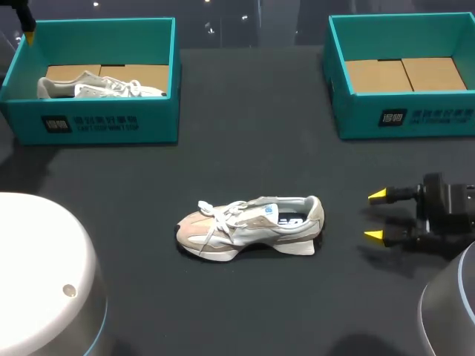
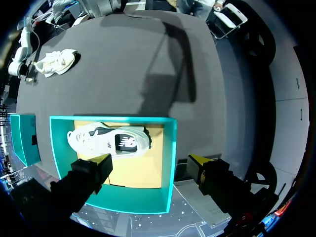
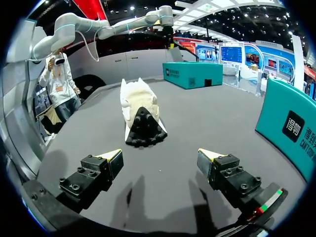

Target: Take the shoe out of the shoebox, open the shoe tongue, remove and reinsert the insole, then place the shoe into the shoebox

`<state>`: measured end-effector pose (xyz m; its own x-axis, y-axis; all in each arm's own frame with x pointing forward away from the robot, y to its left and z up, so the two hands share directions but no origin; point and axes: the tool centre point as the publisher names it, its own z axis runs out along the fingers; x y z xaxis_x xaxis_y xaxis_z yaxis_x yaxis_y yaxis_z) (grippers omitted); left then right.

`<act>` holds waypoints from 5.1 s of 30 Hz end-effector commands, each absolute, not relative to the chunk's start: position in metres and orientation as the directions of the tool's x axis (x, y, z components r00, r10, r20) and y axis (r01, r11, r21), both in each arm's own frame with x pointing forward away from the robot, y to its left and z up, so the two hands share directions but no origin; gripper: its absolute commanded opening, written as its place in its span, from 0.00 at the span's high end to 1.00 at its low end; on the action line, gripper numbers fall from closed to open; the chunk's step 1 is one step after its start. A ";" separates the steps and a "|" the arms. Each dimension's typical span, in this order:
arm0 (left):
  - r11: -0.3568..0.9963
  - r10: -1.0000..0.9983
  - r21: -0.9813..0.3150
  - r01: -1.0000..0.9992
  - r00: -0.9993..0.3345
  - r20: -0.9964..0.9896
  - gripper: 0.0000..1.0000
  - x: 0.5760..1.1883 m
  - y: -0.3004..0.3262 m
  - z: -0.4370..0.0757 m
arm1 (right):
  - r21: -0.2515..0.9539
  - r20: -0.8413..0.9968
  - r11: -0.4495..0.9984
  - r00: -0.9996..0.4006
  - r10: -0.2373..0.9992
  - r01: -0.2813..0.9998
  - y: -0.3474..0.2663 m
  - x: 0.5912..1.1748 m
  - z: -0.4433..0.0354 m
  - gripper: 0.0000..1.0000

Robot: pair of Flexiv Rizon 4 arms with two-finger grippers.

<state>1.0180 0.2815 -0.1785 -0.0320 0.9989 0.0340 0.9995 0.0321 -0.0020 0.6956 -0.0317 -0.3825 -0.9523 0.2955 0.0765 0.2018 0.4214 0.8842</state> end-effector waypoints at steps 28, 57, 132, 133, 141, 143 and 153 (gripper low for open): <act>0.031 0.999 -0.002 1.000 -0.031 0.035 0.00 1.018 0.282 -0.178 | 0.903 0.036 0.406 -0.964 0.263 0.145 0.049 0.699 -0.398 0.00; 0.031 0.999 -0.002 1.000 -0.031 0.035 0.00 1.018 0.282 -0.178 | 0.914 0.045 0.386 -0.978 0.202 0.122 0.101 0.692 -0.406 0.00; 0.730 0.682 0.045 0.682 -0.731 0.026 0.00 0.946 0.182 -0.167 | 0.918 0.046 0.387 -0.991 0.123 0.090 0.115 0.705 -0.413 1.00; 0.730 0.682 0.045 0.682 -0.731 0.026 0.00 0.946 0.182 -0.167 | 0.918 0.046 0.387 -0.991 0.123 0.090 0.115 0.705 -0.413 1.00; 0.872 0.487 -0.060 0.486 -0.873 -0.001 0.00 0.919 0.142 -0.163 | 0.918 0.046 0.387 -0.991 0.123 0.090 0.115 0.705 -0.413 1.00; 0.917 0.389 -0.109 0.385 -0.921 0.022 0.00 0.907 0.125 -0.164 | 0.918 0.046 0.387 -0.991 0.123 0.090 0.115 0.705 -0.413 1.00; 0.987 -0.147 0.095 -0.131 -0.971 0.187 0.00 0.887 0.080 -0.170 | 0.918 0.046 0.387 -0.991 0.123 0.090 0.115 0.705 -0.413 1.00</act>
<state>0.8812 0.0865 -0.1735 -0.9590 0.2758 0.0653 0.2737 0.9610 -0.0385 0.7052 0.1147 -0.4141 -0.9915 0.1220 0.0460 0.0898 0.3829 0.9194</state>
